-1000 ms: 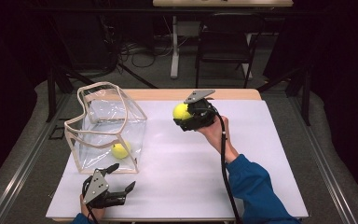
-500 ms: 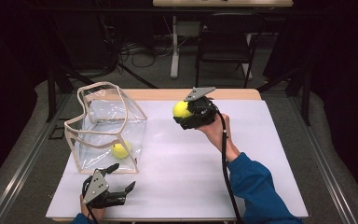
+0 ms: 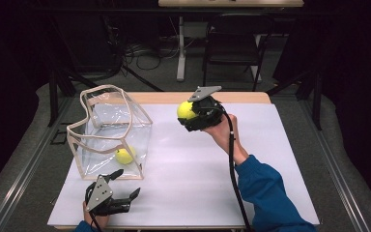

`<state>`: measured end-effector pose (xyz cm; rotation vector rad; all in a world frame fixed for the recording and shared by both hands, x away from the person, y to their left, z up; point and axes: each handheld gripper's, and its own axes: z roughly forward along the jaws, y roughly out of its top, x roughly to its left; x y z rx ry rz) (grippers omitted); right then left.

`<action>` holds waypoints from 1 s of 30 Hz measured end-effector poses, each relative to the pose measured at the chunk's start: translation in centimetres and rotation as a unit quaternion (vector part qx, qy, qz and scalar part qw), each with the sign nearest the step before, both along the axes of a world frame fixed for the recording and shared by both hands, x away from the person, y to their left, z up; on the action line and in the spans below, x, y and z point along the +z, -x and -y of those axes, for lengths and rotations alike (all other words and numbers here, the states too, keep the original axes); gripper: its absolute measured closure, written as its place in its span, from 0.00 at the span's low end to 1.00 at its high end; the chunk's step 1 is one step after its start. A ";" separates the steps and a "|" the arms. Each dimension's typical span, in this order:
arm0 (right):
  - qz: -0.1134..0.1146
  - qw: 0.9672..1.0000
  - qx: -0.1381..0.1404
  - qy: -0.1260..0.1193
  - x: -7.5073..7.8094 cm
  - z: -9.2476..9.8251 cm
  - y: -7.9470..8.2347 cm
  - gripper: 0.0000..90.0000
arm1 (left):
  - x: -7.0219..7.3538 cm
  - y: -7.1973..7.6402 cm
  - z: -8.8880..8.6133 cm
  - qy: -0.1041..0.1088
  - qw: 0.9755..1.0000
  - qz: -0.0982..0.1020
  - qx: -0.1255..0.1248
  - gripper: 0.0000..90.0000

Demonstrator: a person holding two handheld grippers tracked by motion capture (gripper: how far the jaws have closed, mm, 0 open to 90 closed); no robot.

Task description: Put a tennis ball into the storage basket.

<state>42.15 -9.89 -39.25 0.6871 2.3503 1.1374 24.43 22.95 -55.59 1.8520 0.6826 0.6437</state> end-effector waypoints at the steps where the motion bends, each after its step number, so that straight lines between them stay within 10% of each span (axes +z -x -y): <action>1: 0.002 1.000 0.000 0.001 0.1 -0.1 0.0 0.28 | 0.0 0.0 0.0 0.001 1.000 0.000 0.000 0.18; 30: 0.012 1.000 0.022 0.005 1.9 -2.2 -0.1 0.28 | 0.0 0.0 0.0 0.001 1.000 0.001 -0.001 0.18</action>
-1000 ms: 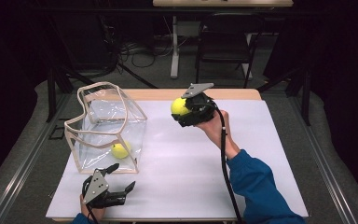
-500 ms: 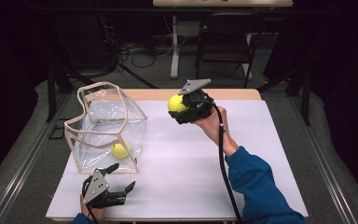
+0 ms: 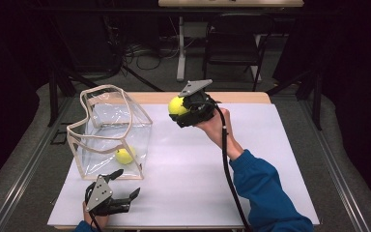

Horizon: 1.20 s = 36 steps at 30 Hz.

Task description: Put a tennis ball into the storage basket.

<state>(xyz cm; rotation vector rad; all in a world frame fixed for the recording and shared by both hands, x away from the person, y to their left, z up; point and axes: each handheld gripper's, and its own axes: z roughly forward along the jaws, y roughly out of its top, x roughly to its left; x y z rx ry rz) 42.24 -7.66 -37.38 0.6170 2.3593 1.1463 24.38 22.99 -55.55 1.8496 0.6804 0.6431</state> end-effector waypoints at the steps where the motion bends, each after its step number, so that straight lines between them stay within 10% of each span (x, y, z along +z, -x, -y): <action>1: 0.000 1.000 0.002 0.000 0.0 -0.1 0.0 0.28 | 0.0 0.0 0.0 0.000 1.000 0.000 0.000 0.18; 36: 0.006 1.000 0.028 -0.008 1.3 -3.1 -0.3 0.28 | 0.0 0.0 0.0 0.002 1.000 0.000 -0.001 0.18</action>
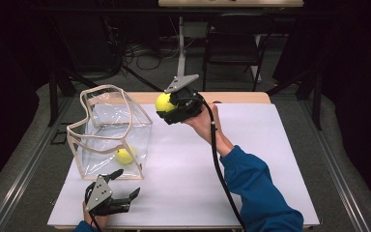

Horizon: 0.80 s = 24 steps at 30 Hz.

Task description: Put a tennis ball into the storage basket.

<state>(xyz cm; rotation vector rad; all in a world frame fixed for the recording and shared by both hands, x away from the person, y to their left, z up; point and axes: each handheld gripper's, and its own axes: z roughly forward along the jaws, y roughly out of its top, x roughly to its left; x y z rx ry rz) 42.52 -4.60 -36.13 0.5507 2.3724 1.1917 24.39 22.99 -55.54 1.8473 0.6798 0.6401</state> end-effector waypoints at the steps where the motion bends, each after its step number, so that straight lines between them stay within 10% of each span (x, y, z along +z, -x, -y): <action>1: 0.000 1.000 0.000 0.000 0.0 -0.1 0.0 0.28 | 0.0 0.0 0.0 0.000 1.000 0.001 0.000 0.18; 24: 0.005 1.000 0.009 -0.003 0.5 -1.5 -0.2 0.28 | 0.0 0.0 0.0 -0.001 1.000 0.000 0.000 0.18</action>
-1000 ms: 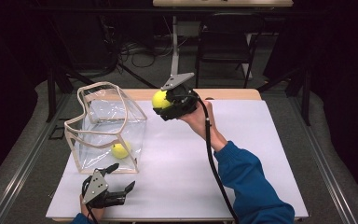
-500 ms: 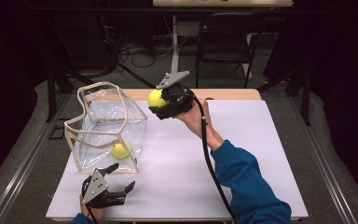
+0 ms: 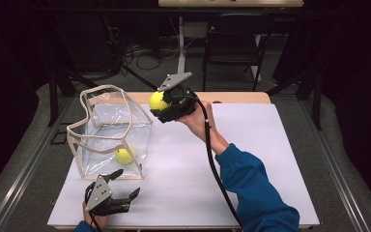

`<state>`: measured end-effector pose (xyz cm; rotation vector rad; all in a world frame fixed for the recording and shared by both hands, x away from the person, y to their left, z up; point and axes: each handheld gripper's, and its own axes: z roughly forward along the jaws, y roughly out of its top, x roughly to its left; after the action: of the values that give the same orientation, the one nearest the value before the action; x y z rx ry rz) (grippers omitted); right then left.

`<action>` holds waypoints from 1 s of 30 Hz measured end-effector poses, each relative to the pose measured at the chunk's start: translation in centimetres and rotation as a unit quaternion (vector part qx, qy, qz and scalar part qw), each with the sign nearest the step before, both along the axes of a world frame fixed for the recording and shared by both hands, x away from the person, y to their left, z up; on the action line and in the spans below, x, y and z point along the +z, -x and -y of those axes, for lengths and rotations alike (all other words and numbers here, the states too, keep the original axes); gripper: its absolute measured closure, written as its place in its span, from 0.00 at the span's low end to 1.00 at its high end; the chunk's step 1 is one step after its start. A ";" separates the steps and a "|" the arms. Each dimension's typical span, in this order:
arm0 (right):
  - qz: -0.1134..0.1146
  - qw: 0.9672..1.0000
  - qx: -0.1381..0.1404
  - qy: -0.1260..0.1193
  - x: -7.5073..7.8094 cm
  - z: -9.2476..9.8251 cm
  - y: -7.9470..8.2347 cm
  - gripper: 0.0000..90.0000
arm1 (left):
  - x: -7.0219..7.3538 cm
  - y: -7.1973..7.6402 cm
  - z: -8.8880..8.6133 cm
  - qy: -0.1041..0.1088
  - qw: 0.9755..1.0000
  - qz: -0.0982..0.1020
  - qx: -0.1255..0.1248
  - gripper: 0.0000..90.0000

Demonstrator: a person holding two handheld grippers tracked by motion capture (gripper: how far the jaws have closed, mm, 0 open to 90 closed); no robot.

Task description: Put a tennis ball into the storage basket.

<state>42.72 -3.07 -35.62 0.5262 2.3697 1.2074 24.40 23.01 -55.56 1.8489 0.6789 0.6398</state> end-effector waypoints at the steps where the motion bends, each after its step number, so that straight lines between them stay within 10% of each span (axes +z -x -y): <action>1: 0.000 1.000 0.000 0.000 0.0 0.0 0.0 0.28 | 0.0 0.0 0.0 0.000 1.000 0.000 0.000 0.18; 30: 0.007 1.000 0.013 -0.002 0.5 -1.7 0.1 0.28 | 0.0 0.0 0.0 0.001 1.000 0.000 0.001 0.18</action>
<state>42.67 -1.37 -35.13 0.4878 2.3707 1.2231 24.37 23.05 -55.56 1.8471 0.6813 0.6392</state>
